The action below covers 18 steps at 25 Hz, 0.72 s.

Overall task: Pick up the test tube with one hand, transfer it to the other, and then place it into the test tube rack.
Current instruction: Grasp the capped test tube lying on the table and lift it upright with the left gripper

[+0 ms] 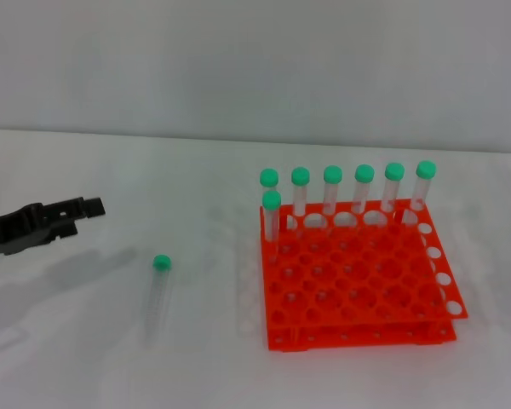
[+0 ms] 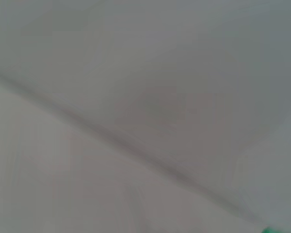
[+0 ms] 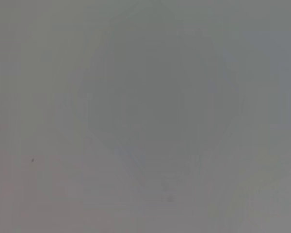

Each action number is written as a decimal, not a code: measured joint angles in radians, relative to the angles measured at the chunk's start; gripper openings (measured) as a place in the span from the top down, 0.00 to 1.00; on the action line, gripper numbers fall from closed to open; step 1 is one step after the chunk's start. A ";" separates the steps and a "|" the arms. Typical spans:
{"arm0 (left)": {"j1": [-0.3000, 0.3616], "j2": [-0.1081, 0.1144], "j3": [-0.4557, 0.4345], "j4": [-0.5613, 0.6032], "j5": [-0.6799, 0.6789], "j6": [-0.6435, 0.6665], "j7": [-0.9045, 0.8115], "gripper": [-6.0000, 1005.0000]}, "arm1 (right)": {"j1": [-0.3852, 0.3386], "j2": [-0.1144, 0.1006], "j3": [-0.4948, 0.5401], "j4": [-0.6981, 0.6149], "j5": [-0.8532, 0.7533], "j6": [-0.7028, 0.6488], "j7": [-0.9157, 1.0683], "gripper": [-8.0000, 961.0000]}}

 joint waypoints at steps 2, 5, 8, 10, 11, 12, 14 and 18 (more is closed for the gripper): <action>-0.030 0.014 0.000 0.059 0.148 0.012 -0.146 0.13 | 0.002 0.000 0.000 0.000 0.000 -0.001 0.000 0.17; -0.069 0.026 -0.005 0.155 0.326 0.047 -0.323 0.13 | 0.003 0.000 0.000 -0.001 0.000 -0.001 0.000 0.17; -0.098 0.048 -0.007 0.224 0.432 0.088 -0.425 0.13 | 0.004 0.000 0.000 -0.001 0.000 -0.002 0.000 0.17; -0.126 0.069 -0.007 0.245 0.507 0.121 -0.486 0.13 | 0.004 0.000 0.000 -0.001 0.000 -0.002 0.000 0.17; -0.140 0.079 -0.007 0.249 0.536 0.137 -0.509 0.13 | 0.004 0.000 0.000 -0.001 0.000 -0.002 0.000 0.17; -0.160 0.090 -0.007 0.248 0.576 0.161 -0.532 0.13 | 0.004 0.000 0.000 -0.001 0.000 -0.002 0.000 0.17; -0.191 0.106 -0.007 0.248 0.629 0.200 -0.562 0.13 | 0.006 0.000 0.000 -0.001 0.000 -0.002 0.000 0.17; -0.269 0.133 -0.005 0.253 0.715 0.322 -0.619 0.13 | 0.011 0.000 0.000 -0.002 0.000 -0.002 0.000 0.17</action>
